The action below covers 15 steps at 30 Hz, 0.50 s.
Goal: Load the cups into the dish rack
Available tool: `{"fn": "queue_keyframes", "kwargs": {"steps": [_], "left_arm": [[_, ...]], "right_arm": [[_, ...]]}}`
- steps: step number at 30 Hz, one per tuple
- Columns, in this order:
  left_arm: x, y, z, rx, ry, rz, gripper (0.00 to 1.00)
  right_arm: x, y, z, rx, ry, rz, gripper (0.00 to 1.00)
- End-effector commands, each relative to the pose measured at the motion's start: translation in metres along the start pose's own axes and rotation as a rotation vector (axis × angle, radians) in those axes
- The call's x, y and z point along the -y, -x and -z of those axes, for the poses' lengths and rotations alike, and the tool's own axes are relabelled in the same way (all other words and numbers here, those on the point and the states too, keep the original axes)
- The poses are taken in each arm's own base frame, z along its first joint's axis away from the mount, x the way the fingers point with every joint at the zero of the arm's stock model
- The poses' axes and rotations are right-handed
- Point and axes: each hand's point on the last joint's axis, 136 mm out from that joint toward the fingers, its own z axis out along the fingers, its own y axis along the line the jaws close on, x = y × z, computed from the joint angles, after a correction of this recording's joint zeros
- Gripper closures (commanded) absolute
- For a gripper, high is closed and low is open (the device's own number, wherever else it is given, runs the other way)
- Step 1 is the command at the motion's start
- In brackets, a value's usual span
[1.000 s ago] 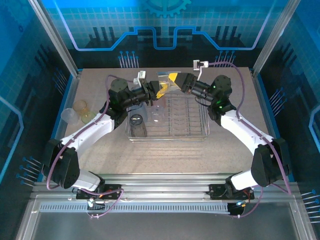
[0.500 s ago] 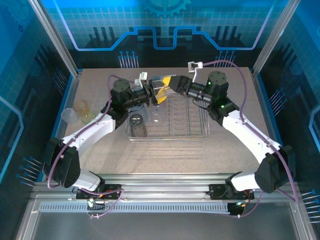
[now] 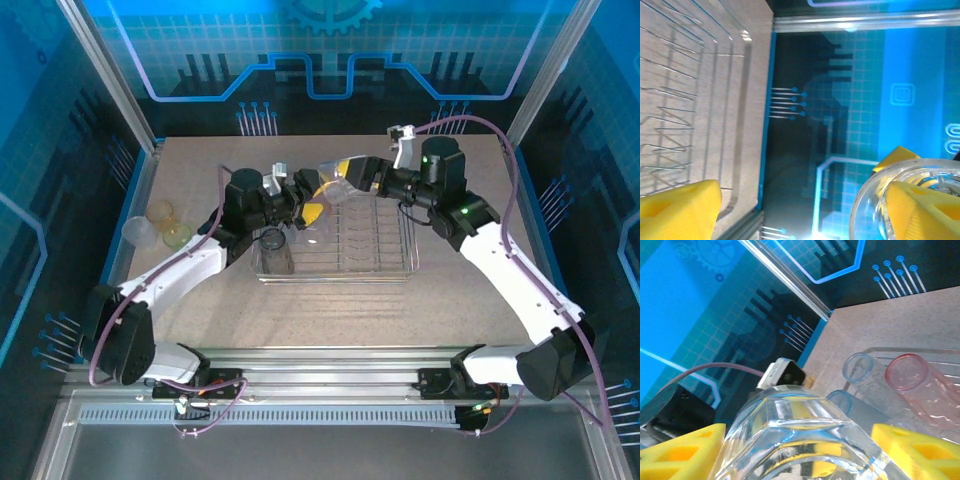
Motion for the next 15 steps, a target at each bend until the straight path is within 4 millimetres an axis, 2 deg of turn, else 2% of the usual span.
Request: {"fn": "queue_keyframes", "kwargs": {"steps": [1, 4, 7, 10, 15], "left_arm": [[-0.016, 0.005, 0.025, 0.093, 0.132, -0.08, 0.13], [-0.036, 0.013, 0.05, 0.182, 0.279, -0.083, 0.13], [-0.047, 0.022, 0.079, 0.282, 0.371, -0.11, 0.12], [-0.047, 0.029, 0.112, 0.38, 0.438, -0.198, 0.11], [-0.041, 0.045, 0.17, 0.511, 0.605, -0.43, 0.01]], "right_arm": [[-0.009, 0.023, 0.025, 0.06, -0.062, 0.089, 0.76], [-0.002, 0.02, 0.028, 0.034, -0.127, 0.128, 0.76], [0.007, 0.014, 0.031, -0.006, -0.201, 0.17, 0.77], [0.013, 0.004, 0.033, -0.046, -0.27, 0.23, 0.78], [0.014, -0.023, 0.021, -0.157, -0.33, 0.319, 0.77]]}}
